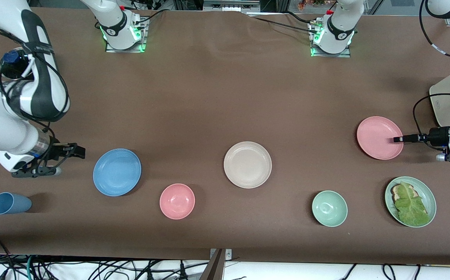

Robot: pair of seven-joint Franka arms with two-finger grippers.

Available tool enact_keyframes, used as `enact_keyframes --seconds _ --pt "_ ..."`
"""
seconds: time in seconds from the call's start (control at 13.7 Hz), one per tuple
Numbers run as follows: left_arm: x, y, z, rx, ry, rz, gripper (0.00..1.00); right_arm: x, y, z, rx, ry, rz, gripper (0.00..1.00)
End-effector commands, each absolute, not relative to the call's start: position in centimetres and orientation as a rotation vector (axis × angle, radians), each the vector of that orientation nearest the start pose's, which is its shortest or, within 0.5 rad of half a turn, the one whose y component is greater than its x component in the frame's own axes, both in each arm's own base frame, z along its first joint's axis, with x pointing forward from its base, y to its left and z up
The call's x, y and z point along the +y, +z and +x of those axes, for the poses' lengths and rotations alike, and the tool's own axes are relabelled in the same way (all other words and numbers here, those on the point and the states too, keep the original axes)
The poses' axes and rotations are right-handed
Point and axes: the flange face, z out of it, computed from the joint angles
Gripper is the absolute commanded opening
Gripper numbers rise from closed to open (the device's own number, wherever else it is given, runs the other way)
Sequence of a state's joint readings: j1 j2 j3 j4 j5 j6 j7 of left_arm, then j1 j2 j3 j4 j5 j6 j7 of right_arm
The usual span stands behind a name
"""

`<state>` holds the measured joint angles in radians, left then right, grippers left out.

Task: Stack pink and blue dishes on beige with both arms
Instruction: 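Grasp the pink plate rim with the left gripper and lift it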

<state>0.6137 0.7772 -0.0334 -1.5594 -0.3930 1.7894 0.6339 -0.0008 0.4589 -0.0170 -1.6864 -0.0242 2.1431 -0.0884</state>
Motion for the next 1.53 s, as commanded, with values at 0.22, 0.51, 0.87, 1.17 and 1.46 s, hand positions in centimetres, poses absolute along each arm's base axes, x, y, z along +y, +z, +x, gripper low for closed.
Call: enact_keyframes --seconds 0.22,0.51,0.87,1.17,1.46 --pt "31.7 17.1 55.1 -0.023 -0.189 2.506 0.34 -2.0 26.5 67.7 -0.126 -0.071 -3.156 0.99" --pt "31.5 17.0 55.3 -0.031 -0.185 2.511 0.45 -2.4 23.5 68.5 -0.113 -0.129 -3.154 0.99" --pt "31.8 16.6 55.4 -0.062 -0.151 2.53 0.55 -2.1 19.9 68.6 -0.106 -0.168 -3.15 0.94" --pt "31.7 16.1 55.3 -0.085 -0.136 2.533 0.1 -1.8 19.3 68.6 -0.103 -0.169 -3.143 0.86" --pt "31.7 16.4 55.2 -0.08 -0.141 2.528 0.0 -1.5 19.2 68.5 -0.106 -0.157 -3.139 0.7"
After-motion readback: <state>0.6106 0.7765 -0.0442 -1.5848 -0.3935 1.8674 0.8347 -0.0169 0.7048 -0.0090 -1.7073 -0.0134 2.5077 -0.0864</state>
